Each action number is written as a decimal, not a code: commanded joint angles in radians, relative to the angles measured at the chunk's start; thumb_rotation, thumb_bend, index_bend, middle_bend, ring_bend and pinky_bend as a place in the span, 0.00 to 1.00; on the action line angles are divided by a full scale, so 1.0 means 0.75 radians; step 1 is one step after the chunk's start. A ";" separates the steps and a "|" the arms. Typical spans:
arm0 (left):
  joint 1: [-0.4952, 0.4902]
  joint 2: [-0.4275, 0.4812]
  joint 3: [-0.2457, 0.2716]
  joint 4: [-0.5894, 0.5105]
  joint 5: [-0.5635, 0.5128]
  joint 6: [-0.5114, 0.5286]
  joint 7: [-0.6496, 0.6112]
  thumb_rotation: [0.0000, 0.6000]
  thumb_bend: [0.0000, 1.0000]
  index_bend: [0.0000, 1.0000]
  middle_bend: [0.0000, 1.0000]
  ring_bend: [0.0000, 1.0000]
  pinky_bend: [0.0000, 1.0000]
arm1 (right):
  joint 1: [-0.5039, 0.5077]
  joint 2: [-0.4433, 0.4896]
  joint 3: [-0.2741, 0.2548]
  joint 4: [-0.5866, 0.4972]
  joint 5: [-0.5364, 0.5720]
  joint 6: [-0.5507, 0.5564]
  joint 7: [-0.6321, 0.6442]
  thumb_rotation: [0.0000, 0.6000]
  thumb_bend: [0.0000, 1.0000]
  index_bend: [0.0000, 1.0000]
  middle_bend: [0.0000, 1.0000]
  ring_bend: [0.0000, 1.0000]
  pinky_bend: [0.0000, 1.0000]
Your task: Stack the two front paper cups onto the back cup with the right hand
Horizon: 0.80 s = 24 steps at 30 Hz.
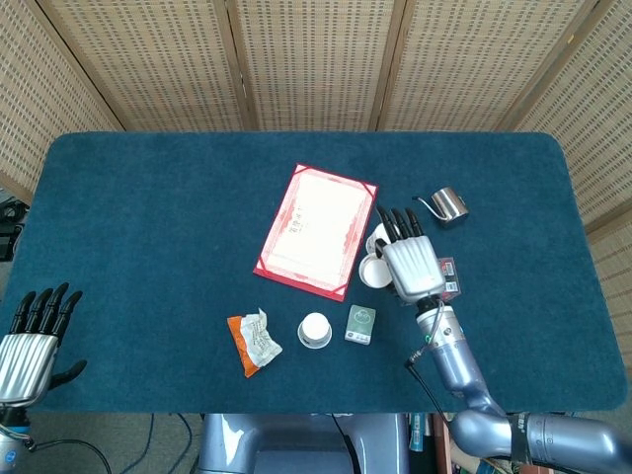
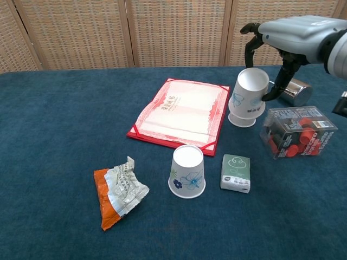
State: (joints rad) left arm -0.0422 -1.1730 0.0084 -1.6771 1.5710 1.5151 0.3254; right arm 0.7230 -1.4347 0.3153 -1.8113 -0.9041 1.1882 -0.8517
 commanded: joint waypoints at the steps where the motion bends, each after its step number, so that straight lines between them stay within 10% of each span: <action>1: -0.005 -0.005 -0.003 0.004 -0.015 -0.013 0.006 1.00 0.15 0.00 0.00 0.00 0.00 | 0.046 -0.027 0.032 0.090 0.034 -0.036 0.058 1.00 0.11 0.50 0.08 0.00 0.00; 24: -0.020 -0.037 -0.022 0.040 -0.046 -0.020 0.016 1.00 0.16 0.00 0.00 0.00 0.00 | 0.196 -0.117 0.076 0.475 0.135 -0.192 0.275 1.00 0.12 0.50 0.07 0.00 0.00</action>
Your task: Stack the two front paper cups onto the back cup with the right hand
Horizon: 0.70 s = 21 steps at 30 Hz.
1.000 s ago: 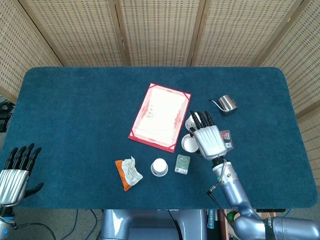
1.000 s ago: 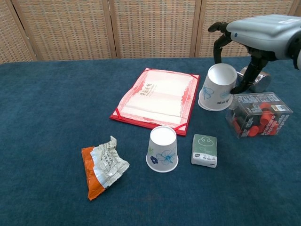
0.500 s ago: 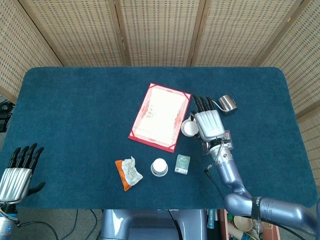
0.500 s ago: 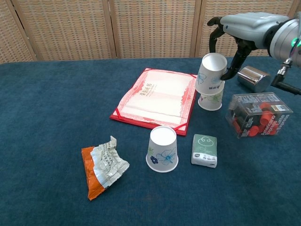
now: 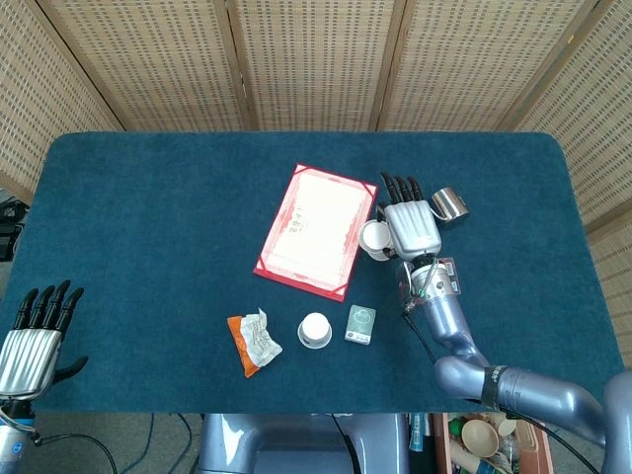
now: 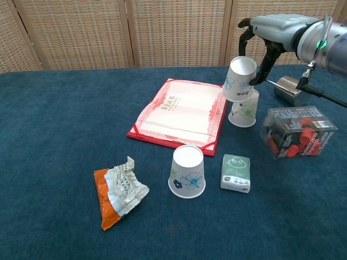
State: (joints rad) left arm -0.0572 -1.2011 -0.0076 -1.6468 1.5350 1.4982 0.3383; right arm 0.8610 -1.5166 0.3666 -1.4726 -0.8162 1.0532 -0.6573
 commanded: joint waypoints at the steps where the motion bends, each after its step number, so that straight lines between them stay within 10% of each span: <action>1: 0.001 0.001 0.000 -0.001 0.002 0.004 -0.002 1.00 0.16 0.00 0.00 0.00 0.00 | 0.014 -0.010 0.010 0.032 0.026 -0.017 0.020 1.00 0.12 0.50 0.07 0.00 0.00; 21: -0.004 0.005 0.008 -0.003 0.006 -0.005 -0.016 1.00 0.16 0.00 0.00 0.00 0.00 | 0.068 -0.039 -0.027 0.231 0.235 -0.067 -0.062 1.00 0.11 0.50 0.05 0.00 0.00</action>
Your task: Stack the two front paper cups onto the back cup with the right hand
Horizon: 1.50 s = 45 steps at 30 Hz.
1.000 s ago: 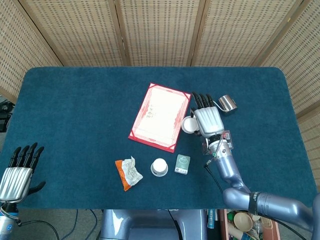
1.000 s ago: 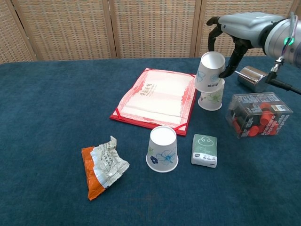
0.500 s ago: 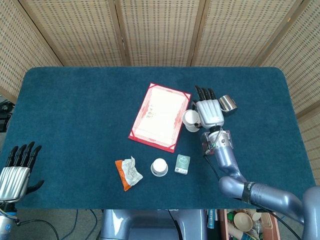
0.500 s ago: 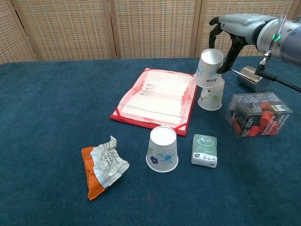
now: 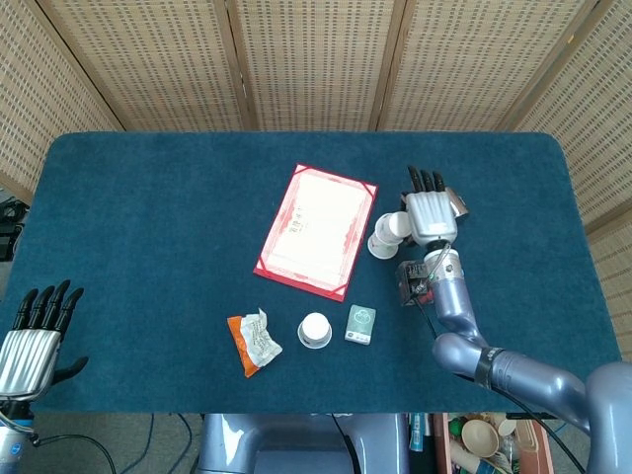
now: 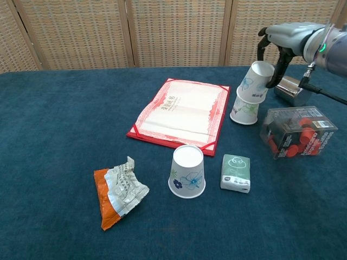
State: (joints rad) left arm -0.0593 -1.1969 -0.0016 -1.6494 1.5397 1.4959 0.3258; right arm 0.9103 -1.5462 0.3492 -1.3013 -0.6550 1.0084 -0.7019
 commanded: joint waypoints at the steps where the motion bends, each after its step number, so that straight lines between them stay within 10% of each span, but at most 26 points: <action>1: -0.002 -0.001 0.001 0.000 0.000 -0.003 0.000 1.00 0.16 0.00 0.00 0.00 0.00 | 0.003 0.002 -0.004 0.001 0.032 -0.012 -0.003 1.00 0.12 0.50 0.04 0.00 0.00; 17: -0.002 0.002 0.004 0.000 0.005 0.002 -0.013 1.00 0.16 0.00 0.00 0.00 0.00 | 0.006 0.080 -0.033 -0.142 0.064 0.045 -0.033 1.00 0.11 0.24 0.00 0.00 0.00; 30: -0.002 0.007 0.013 -0.006 0.010 -0.003 -0.024 1.00 0.16 0.00 0.00 0.00 0.00 | -0.200 0.299 -0.175 -0.868 -0.293 0.264 0.119 1.00 0.11 0.28 0.00 0.00 0.00; 45: -0.007 0.008 0.030 -0.003 0.037 -0.012 -0.055 1.00 0.16 0.00 0.00 0.00 0.00 | -0.216 0.038 -0.326 -0.993 -0.373 0.326 -0.043 1.00 0.11 0.31 0.00 0.00 0.00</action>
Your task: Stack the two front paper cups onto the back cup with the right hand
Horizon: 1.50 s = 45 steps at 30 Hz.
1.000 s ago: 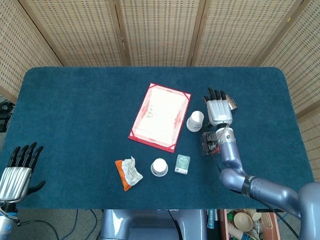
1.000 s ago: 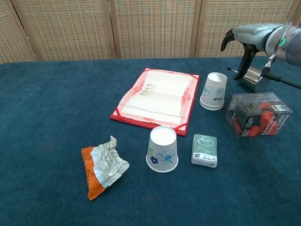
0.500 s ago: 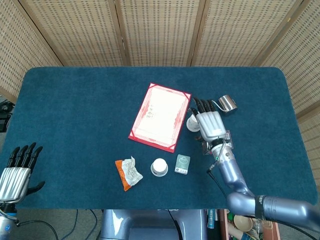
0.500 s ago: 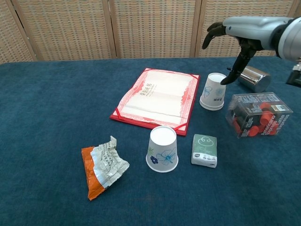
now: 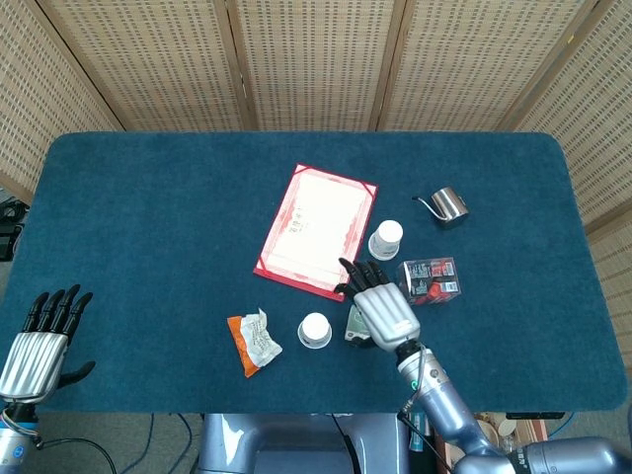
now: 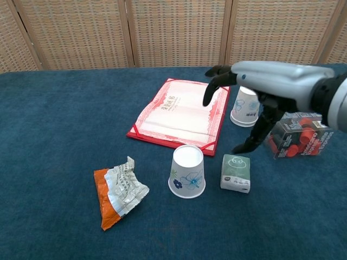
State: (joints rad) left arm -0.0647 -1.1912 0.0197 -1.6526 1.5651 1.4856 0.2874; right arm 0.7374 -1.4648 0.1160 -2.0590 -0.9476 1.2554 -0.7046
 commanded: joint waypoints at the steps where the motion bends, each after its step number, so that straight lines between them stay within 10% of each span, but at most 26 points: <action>1: 0.001 0.001 0.002 0.001 0.005 0.003 -0.007 1.00 0.16 0.00 0.00 0.00 0.00 | 0.019 -0.094 -0.012 0.031 0.025 -0.003 -0.049 1.00 0.11 0.31 0.00 0.00 0.00; 29: -0.002 -0.007 0.006 0.005 0.020 0.006 -0.007 1.00 0.16 0.00 0.00 0.00 0.00 | 0.092 -0.321 0.043 0.301 0.195 -0.080 -0.087 1.00 0.11 0.31 0.00 0.00 0.00; 45: -0.001 -0.003 0.007 0.005 0.026 0.010 -0.017 1.00 0.16 0.00 0.00 0.00 0.00 | 0.103 -0.401 0.055 0.413 0.196 -0.097 -0.062 1.00 0.11 0.48 0.02 0.00 0.00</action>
State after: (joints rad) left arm -0.0651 -1.1937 0.0248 -1.6484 1.5844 1.4933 0.2743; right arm 0.8145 -1.7652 0.1570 -1.7487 -0.8007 1.1824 -0.7513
